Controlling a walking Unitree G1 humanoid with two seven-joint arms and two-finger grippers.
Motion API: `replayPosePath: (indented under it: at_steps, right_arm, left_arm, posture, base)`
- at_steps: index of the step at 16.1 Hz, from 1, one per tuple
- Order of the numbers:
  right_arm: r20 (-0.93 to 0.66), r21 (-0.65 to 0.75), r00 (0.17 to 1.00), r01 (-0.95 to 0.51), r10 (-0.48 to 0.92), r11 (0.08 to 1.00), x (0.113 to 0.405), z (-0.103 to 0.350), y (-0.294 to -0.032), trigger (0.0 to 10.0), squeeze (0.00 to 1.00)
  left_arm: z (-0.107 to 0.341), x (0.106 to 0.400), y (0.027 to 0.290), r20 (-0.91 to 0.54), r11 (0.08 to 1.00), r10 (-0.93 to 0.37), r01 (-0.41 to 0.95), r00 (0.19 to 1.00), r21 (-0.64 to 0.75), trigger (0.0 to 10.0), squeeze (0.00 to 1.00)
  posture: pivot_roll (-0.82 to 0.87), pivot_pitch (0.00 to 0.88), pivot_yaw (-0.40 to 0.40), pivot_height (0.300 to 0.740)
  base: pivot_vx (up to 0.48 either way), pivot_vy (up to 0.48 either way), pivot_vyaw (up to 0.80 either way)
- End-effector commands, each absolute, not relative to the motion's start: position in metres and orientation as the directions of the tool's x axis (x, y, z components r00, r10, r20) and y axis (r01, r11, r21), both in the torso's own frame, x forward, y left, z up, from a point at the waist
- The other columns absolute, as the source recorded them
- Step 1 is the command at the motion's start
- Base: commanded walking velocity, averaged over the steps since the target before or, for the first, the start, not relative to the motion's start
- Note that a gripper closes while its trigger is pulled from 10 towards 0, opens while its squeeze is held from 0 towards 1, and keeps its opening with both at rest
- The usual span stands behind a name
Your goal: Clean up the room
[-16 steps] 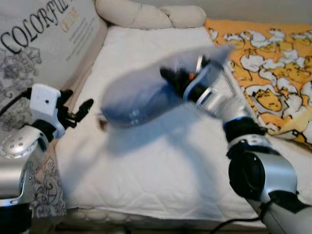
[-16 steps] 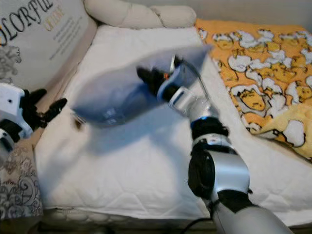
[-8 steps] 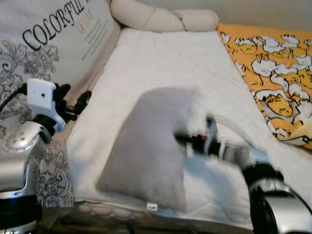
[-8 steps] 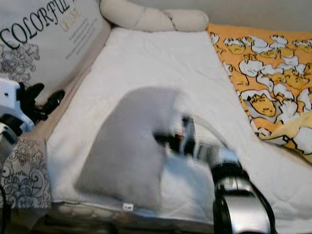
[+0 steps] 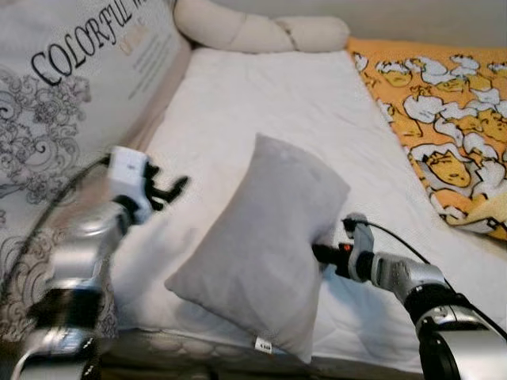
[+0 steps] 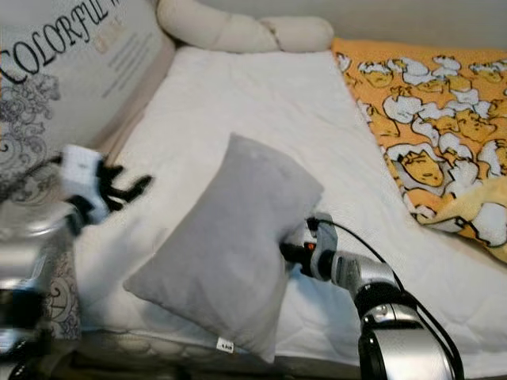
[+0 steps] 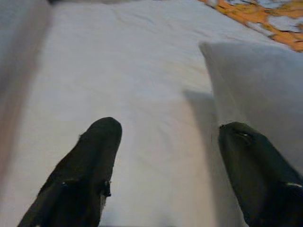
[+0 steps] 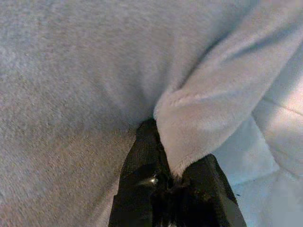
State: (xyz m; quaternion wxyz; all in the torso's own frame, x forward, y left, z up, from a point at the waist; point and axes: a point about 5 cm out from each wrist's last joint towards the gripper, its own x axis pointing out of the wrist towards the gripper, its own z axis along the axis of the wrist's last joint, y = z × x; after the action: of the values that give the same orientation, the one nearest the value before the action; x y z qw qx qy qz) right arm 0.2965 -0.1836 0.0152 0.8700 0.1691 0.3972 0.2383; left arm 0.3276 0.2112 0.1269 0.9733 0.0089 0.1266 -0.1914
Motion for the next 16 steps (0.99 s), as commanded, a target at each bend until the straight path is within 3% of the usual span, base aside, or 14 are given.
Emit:
replayPosePath:
  at_steps: [1,3,5,6,8,12,13,15,16]
  right_arm:
    - [-0.648,0.454,0.557,-0.264,0.518,0.851,0.290,0.009,-0.193,0.0,0.00]
    - [-0.635,0.465,0.567,-0.263,0.525,0.846,0.290,0.009,-0.195,0.0,0.00]
    - [-0.626,0.472,0.569,-0.268,0.533,0.840,0.290,0.009,-0.194,0.0,0.00]
    - [-0.623,0.473,0.570,-0.271,0.536,0.838,0.290,0.010,-0.194,0.0,0.00]
    - [-0.607,0.482,0.576,-0.281,0.548,0.830,0.291,0.010,-0.192,0.0,0.00]
    - [-0.577,0.503,0.593,-0.283,0.561,0.817,0.293,0.013,-0.190,0.0,0.00]
    - [-0.571,0.504,0.600,-0.282,0.559,0.817,0.294,0.015,-0.192,0.0,0.00]
    - [-0.562,0.504,0.610,-0.283,0.559,0.816,0.295,0.017,-0.193,0.0,0.00]
    - [-0.552,0.504,0.617,-0.289,0.561,0.814,0.298,0.019,-0.192,0.0,0.00]
  left_arm:
    - [0.126,0.333,0.203,-0.245,0.902,-0.431,0.425,0.869,-0.078,10.0,1.00]
    - [0.112,0.338,0.182,-0.252,0.831,-0.546,0.480,0.799,-0.281,10.0,1.00]
    - [0.102,0.339,0.171,-0.238,0.778,-0.602,0.493,0.762,-0.390,10.0,1.00]
    - [0.101,0.340,0.169,-0.237,0.773,-0.606,0.492,0.759,-0.401,10.0,1.00]
    - [0.091,0.336,0.146,-0.199,0.642,-0.730,0.556,0.654,-0.528,10.0,1.00]
    - [0.081,0.328,0.125,-0.180,0.518,-0.830,0.612,0.528,-0.597,10.0,1.00]
    - [0.088,0.327,0.117,-0.087,0.412,-0.869,0.616,0.487,-0.671,10.0,1.00]
    - [0.082,0.323,0.113,-0.132,0.402,-0.894,0.637,0.428,-0.657,10.0,1.00]
    - [0.074,0.322,0.113,-0.198,0.449,-0.882,0.630,0.428,-0.633,10.0,1.00]
  posture:
    - [-0.01,0.000,-0.009,0.740]
    - [-0.02,0.000,-0.006,0.740]
    - [-0.02,0.000,-0.003,0.740]
    - [-0.03,0.000,-0.001,0.740]
    - [-0.04,0.000,0.012,0.740]
    - [-0.07,0.000,0.033,0.740]
    - [-0.08,0.000,0.037,0.740]
    - [-0.08,0.000,0.037,0.740]
    - [-0.09,0.000,0.042,0.740]
  base:
    - [0.000,0.000,0.00]
    - [0.000,0.000,0.00]
    - [0.000,0.000,0.00]
    - [0.000,0.000,0.00]
    - [0.000,0.000,0.00]
    - [0.000,0.000,0.00]
    - [0.000,0.000,0.00]
    - [0.000,0.000,0.00]
    - [0.000,0.000,0.00]
